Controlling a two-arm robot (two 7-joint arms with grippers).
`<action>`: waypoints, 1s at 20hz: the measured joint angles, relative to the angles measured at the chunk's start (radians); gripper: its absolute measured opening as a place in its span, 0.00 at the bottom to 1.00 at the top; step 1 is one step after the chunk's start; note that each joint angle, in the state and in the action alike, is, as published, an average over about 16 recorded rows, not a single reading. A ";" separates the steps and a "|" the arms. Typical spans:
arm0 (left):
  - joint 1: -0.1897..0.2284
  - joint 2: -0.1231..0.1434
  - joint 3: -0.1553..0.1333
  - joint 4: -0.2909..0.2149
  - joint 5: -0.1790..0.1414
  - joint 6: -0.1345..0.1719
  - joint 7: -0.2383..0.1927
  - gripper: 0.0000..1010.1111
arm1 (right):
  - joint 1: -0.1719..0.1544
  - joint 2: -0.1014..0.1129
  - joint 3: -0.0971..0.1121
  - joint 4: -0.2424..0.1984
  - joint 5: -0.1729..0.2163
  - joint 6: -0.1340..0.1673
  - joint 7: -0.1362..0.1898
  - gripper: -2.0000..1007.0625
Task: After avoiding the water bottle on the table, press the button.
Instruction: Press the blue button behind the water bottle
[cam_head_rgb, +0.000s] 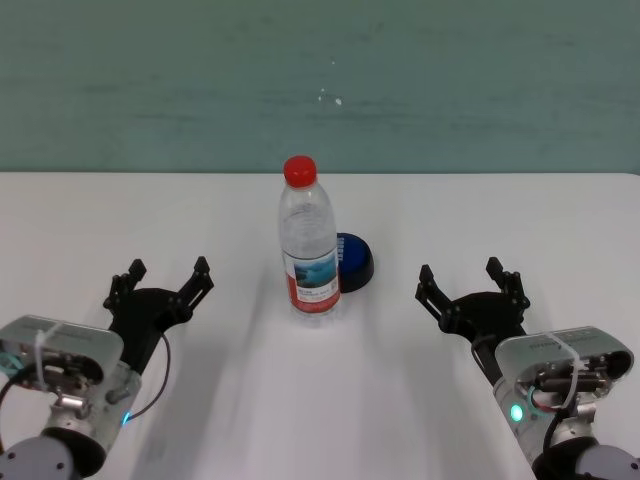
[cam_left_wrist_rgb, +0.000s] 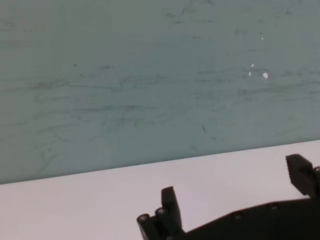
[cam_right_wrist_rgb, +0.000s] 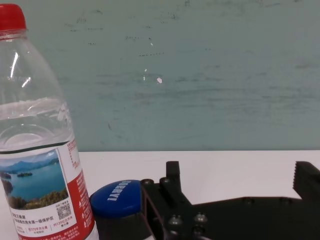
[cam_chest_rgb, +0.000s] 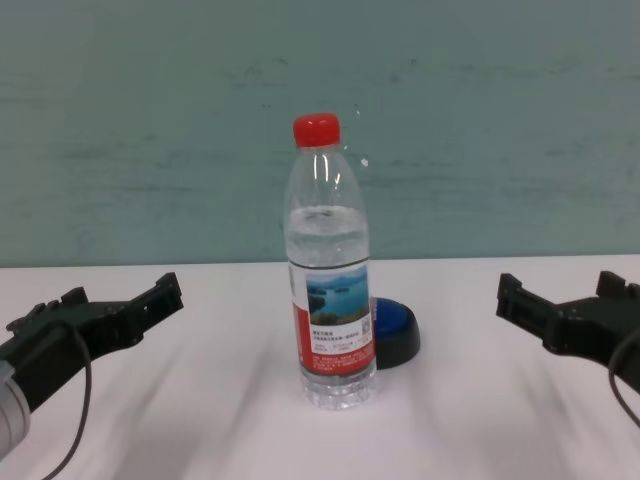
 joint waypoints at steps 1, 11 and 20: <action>0.000 0.000 0.000 0.000 0.000 0.000 0.000 0.99 | 0.000 0.000 0.000 0.000 0.000 0.000 0.000 1.00; 0.011 0.004 -0.009 -0.014 0.002 0.004 -0.001 0.99 | 0.000 0.000 0.000 0.000 0.000 0.000 0.000 1.00; 0.090 0.027 -0.060 -0.109 0.016 0.027 -0.005 0.99 | 0.000 0.000 0.000 0.000 0.000 0.000 0.000 1.00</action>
